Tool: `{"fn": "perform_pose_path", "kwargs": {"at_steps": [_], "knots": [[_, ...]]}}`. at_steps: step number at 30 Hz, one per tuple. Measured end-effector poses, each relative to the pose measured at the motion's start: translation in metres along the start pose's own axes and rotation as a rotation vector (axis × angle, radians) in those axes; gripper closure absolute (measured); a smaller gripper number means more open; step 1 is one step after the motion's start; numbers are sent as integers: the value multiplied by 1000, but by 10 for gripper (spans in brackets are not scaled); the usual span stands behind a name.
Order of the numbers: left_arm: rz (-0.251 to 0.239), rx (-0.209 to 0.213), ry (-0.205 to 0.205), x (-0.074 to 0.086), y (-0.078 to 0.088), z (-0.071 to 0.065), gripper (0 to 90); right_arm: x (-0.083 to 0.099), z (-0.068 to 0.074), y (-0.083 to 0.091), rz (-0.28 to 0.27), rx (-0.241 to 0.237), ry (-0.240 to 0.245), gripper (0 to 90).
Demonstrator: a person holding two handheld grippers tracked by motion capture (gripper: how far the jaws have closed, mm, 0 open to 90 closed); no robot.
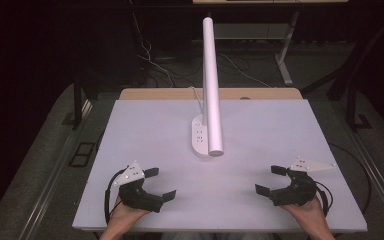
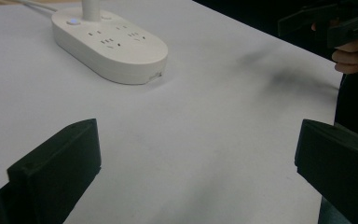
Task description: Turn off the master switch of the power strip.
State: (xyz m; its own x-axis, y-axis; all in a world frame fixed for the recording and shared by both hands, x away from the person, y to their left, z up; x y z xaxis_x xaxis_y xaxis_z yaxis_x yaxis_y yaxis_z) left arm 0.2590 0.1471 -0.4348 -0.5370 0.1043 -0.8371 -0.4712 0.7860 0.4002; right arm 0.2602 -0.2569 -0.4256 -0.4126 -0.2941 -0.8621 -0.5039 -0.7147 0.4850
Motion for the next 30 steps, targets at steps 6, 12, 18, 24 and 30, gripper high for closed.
{"fn": "perform_pose_path", "kwargs": {"at_steps": [6, 12, 18, 24, 30], "knots": [[-1, 2, -2, 0, 0, -1, 0, 1, 0, 1, 12, 4, 8, 0], [5, 2, -3, 0, -1, 0, 0, 2, -1, 0, 36, 9, 7, 0], [3, 4, -3, 0, -1, -1, 0, 3, -2, 2, 37, 4, 7, 0], [22, 3, 1, 0, -2, -1, 0, 4, -1, 4, 45, -4, 7, 0], [50, 11, -3, 1, -5, -1, 2, 5, -1, 4, 55, -7, 10, 0]]}}
Point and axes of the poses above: each handheld gripper's, and its own axes: y roughly backward along the jaws, x roughly out of its underside, z roughly to its left, the point moved 3 cm from there along -y, roughly forward along the jaws, and after that the axes turned 10 degrees about y, right-handed, at the moved point
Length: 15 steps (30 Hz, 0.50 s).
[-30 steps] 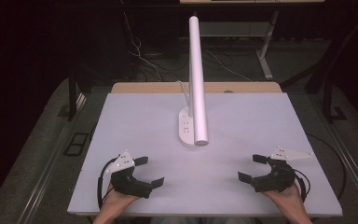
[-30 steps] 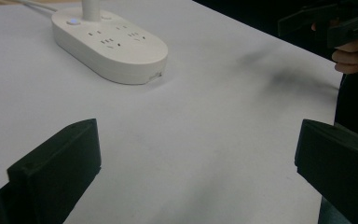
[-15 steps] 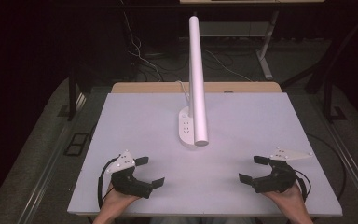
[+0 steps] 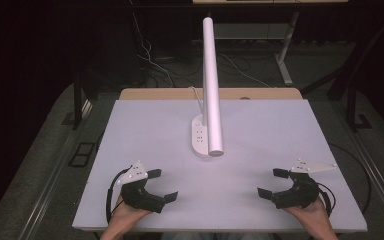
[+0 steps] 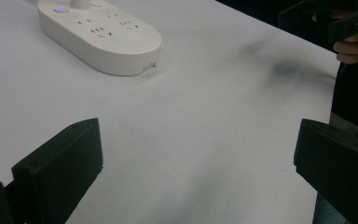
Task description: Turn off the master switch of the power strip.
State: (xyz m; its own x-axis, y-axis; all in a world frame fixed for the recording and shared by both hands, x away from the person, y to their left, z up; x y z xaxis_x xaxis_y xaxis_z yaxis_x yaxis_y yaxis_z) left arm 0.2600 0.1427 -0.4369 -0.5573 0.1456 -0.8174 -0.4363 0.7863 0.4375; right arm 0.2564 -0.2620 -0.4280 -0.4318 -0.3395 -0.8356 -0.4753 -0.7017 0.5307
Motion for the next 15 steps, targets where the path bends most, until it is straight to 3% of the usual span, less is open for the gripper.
{"fn": "perform_pose_path", "kwargs": {"at_steps": [15], "knots": [[47, 12, -10, -10, -2, -4, 5, 1, -1, 1, 4, -5, -6, 0]]}}
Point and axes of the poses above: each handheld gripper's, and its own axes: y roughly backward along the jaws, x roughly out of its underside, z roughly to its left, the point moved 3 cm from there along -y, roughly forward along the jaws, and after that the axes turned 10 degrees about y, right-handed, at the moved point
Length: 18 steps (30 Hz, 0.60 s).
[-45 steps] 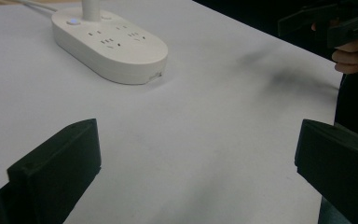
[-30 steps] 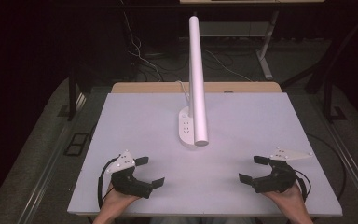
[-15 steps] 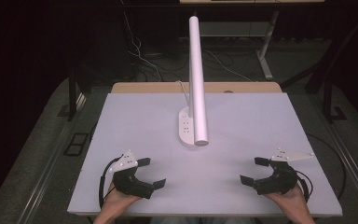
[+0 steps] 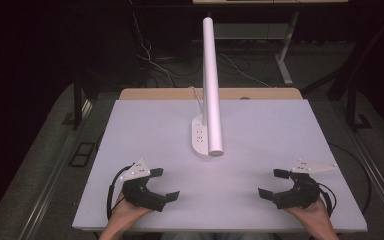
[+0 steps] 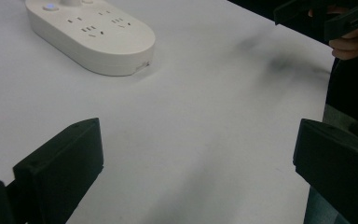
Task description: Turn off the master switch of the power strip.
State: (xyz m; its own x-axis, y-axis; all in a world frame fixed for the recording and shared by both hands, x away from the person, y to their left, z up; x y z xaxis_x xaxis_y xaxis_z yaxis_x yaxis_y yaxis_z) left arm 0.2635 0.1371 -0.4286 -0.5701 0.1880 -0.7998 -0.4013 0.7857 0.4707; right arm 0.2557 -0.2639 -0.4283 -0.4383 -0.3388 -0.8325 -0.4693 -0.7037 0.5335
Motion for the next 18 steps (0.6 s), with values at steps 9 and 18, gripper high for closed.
{"fn": "perform_pose_path", "kwargs": {"at_steps": [9, 18], "knots": [[24, 0, -4, -10, -2, 2, 6, 1, -1, 1, 0, 2, -5, 0], [43, 4, -8, -21, -4, 3, 7, 2, -1, 1, 4, 6, -12, 0]]}}
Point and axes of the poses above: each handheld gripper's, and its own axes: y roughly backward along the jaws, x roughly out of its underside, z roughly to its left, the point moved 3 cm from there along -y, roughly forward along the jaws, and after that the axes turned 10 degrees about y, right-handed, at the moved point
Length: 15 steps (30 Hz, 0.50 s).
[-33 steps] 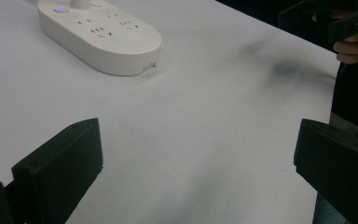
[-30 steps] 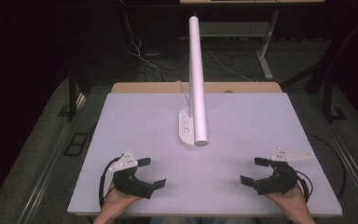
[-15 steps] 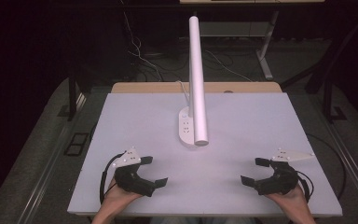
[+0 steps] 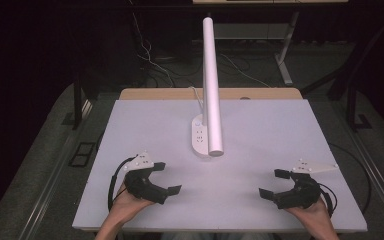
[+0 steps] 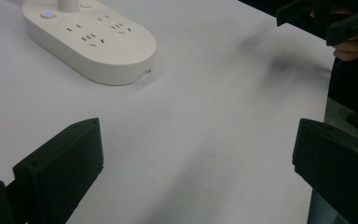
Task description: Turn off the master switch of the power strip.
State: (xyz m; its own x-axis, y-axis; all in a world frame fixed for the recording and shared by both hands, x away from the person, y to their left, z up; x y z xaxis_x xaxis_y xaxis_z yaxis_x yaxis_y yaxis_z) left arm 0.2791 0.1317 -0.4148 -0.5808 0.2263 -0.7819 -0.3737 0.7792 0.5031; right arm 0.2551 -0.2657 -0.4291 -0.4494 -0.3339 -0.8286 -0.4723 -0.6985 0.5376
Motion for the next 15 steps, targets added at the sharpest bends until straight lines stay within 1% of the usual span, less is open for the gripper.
{"fn": "perform_pose_path", "kwargs": {"at_steps": [9, 15], "knots": [[19, 5, -4, -11, -3, 3, 8, 1, -1, 0, 0, 2, 6, 0], [21, 11, -4, -18, -6, 5, 8, 1, -1, 0, 2, 2, 6, 0]]}}
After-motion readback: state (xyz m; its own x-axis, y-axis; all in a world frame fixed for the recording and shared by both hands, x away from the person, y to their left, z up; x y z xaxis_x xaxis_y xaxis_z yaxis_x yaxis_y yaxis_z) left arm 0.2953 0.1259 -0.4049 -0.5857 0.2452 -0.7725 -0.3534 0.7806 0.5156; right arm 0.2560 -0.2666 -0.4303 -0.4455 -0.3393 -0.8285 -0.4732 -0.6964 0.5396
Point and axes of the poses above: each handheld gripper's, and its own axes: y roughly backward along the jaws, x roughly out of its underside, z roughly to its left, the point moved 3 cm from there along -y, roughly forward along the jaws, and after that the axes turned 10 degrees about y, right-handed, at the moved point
